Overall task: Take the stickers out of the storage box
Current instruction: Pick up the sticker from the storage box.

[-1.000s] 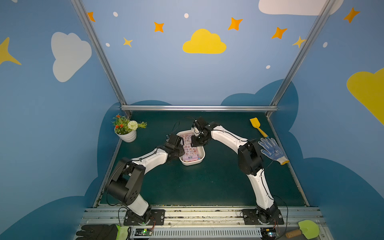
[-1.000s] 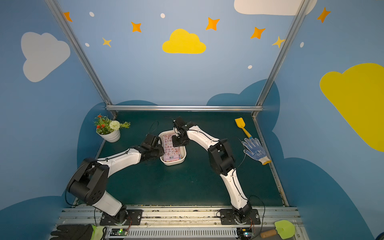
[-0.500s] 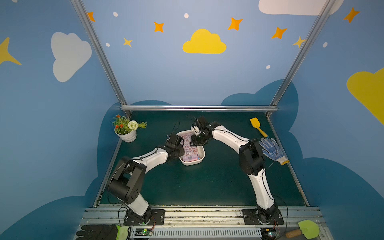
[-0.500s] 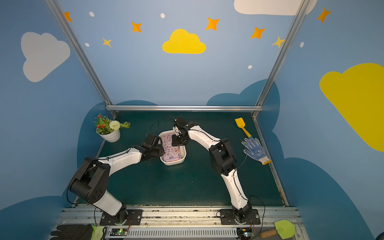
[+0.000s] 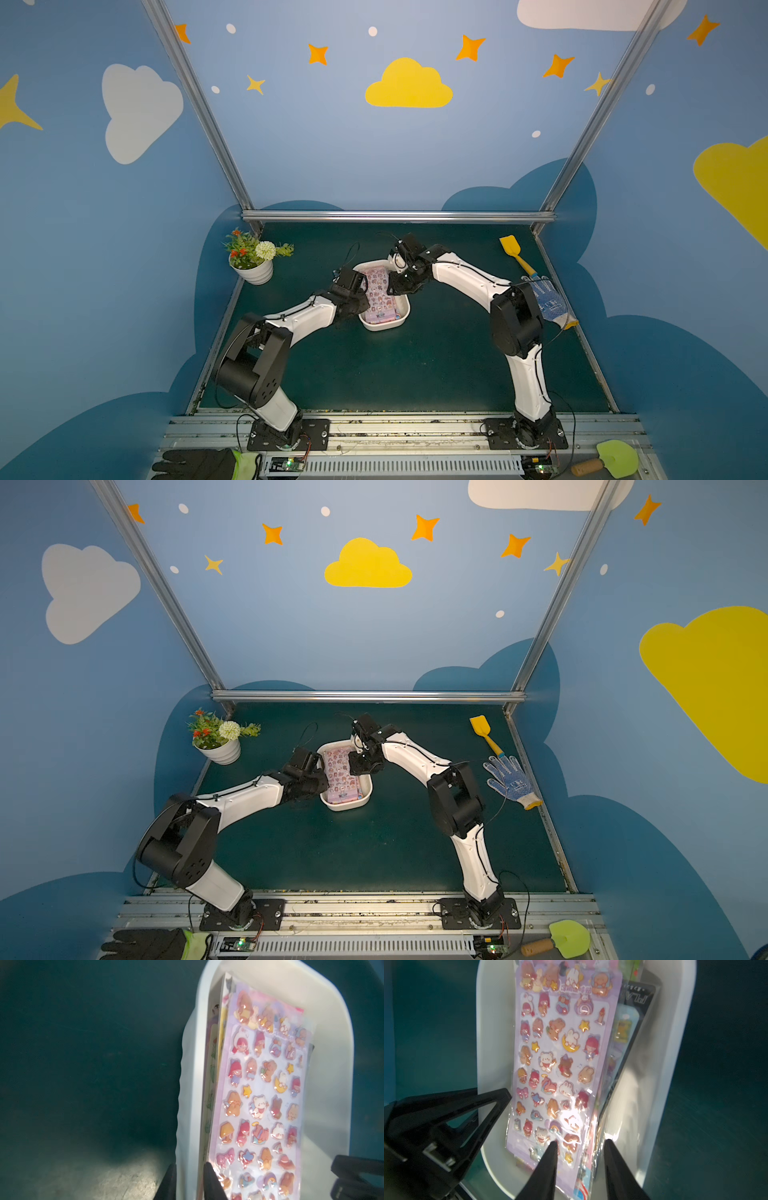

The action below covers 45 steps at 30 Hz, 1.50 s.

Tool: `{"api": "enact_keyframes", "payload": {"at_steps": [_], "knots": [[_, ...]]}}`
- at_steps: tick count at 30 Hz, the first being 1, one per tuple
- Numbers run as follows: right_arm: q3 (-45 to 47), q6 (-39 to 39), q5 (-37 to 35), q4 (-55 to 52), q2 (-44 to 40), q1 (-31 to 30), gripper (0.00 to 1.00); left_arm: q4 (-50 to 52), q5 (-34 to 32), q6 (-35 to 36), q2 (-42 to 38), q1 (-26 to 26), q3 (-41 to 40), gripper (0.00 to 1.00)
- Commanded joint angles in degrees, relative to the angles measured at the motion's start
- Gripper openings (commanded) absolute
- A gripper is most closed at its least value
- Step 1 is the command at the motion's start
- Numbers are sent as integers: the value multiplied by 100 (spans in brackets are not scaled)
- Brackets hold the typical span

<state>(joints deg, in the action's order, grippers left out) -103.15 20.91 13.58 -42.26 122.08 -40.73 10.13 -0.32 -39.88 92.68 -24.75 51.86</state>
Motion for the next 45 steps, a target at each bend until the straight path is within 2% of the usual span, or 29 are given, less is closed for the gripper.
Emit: {"api": "enact_keyframes", "payload": {"at_steps": [1,8,12,22,26,35,40,45], "knots": [[187,103,137,107,-149,-57,35,132,-56,17,-75,24,124,25],[208,181,356,157,22,-108,27,119,-3,-12,-49,19,123,25],[184,222,391,179,82,-108,28,110,-3,-21,-62,29,114,25],[68,246,272,52,219,-93,41,93,-6,-28,-73,22,115,25],[25,265,351,71,323,-101,42,50,5,-44,-43,25,97,25],[176,297,566,374,103,-102,29,37,23,-48,-25,28,112,25],[314,324,759,627,-82,-97,18,33,23,-44,-31,26,90,25],[410,355,986,837,-203,-102,15,33,23,-50,-31,23,79,25]]}}
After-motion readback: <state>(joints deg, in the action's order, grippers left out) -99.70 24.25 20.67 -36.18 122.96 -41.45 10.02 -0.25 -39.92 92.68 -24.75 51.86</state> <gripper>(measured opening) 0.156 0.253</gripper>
